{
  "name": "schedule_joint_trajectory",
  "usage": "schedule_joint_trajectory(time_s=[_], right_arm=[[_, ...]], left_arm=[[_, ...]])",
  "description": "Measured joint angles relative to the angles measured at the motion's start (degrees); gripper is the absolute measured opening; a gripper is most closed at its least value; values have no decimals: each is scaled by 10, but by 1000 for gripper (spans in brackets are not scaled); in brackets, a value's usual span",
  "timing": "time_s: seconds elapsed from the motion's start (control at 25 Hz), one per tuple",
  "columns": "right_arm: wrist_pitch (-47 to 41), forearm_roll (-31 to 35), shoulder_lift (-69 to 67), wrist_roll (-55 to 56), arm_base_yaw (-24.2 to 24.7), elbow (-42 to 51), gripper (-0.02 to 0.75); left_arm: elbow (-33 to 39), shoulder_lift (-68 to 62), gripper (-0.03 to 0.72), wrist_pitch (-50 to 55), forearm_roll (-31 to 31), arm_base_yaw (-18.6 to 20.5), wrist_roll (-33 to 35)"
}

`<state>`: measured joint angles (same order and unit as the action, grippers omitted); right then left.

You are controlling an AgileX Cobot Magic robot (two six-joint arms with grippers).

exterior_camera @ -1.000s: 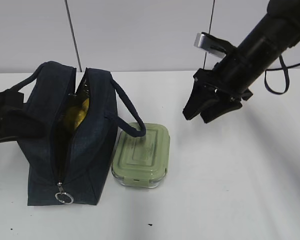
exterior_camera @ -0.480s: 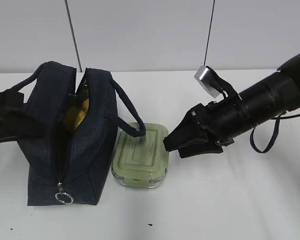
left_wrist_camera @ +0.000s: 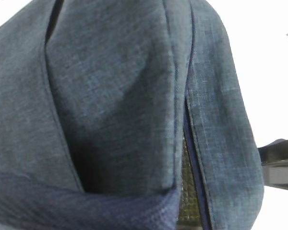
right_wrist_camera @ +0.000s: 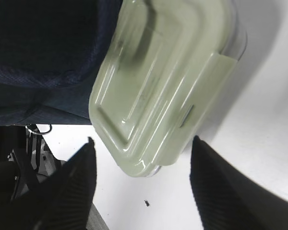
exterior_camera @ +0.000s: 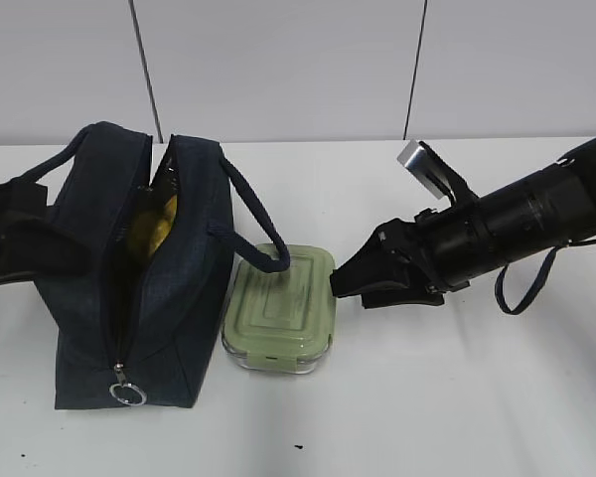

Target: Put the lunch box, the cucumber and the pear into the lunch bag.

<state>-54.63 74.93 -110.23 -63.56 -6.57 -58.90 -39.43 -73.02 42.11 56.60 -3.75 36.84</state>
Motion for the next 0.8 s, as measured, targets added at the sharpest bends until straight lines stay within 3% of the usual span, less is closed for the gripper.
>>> schedule_joint_trajectory(time_s=[0.36, 0.6, 0.8], right_arm=[[-1, 3, 0, -4, 0, 0, 480], [16, 21, -15, -5, 0, 0, 630], [14, 58, -49, -18, 0, 0, 652]], left_arm=[[0, 0, -19, 5, 0, 0, 0], [0, 0, -19, 6, 0, 0, 0], [0, 0, -19, 6, 0, 0, 0]])
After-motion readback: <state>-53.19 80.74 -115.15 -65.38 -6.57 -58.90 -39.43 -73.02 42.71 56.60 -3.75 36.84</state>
